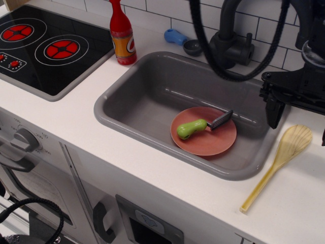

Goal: Take spatula off plate sink

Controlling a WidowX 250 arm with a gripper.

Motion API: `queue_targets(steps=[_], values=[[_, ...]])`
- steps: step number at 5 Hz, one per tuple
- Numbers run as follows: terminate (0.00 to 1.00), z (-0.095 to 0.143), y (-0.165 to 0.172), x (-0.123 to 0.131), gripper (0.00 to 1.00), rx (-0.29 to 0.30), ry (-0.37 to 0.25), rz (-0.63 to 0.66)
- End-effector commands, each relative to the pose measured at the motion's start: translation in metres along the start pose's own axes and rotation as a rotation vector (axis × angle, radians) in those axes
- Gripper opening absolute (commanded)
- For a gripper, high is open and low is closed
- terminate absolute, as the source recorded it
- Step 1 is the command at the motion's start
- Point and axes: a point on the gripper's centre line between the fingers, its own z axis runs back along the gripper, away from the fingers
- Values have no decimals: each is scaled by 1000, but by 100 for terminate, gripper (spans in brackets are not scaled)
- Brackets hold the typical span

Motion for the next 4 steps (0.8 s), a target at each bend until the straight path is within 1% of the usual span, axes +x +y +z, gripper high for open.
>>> queue_targets(steps=[1,3,4], values=[[0,0,0,0,100,0,0,0],[0,23,43,10,100,-22,-43,50],[0,25,70,13,100,-9,-59,-2]])
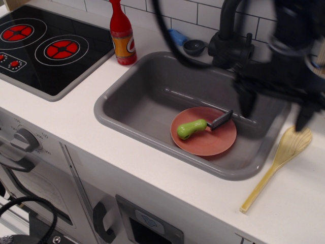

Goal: Take spatula off plate sink

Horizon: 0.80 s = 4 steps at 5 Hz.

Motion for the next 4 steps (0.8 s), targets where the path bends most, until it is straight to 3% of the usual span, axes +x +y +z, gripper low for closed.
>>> queue_targets(steps=[1,3,4], values=[[0,8,49,13,100,26,-36,-164],[0,-2,78,11,100,-8,3,-379],[0,-15,84,14,100,-18,20,-408]])
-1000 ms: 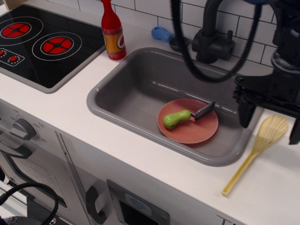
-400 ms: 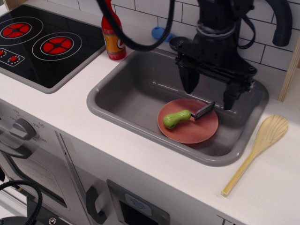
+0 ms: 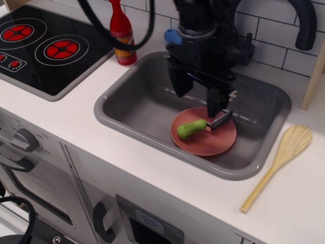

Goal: Take spatula off plate sink

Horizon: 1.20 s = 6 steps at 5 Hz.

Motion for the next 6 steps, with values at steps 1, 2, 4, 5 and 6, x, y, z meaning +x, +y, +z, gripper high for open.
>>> queue_targets(steps=[1,2,4,5,6], values=[[0,-15,17,14,100,-12,-10,-51],[0,-27,22,15,100,-30,-27,-60],[0,-47,23,13,100,16,-47,-73],[0,-55,24,13,100,27,-45,-71],[0,-61,23,14,100,33,-30,-59]])
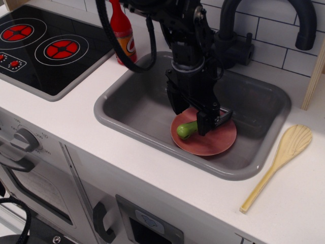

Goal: Take spatula off plate sink

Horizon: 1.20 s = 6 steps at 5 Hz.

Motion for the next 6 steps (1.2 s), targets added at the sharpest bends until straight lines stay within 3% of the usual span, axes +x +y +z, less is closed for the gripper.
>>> queue_targets(steps=[1,3,4,6], values=[[0,-3,-1,9,100,27,3,5],[0,-11,2,12,100,67,6,49],[0,-13,3,12,0,73,4,55],[0,11,12,20,0,86,-41,132]])
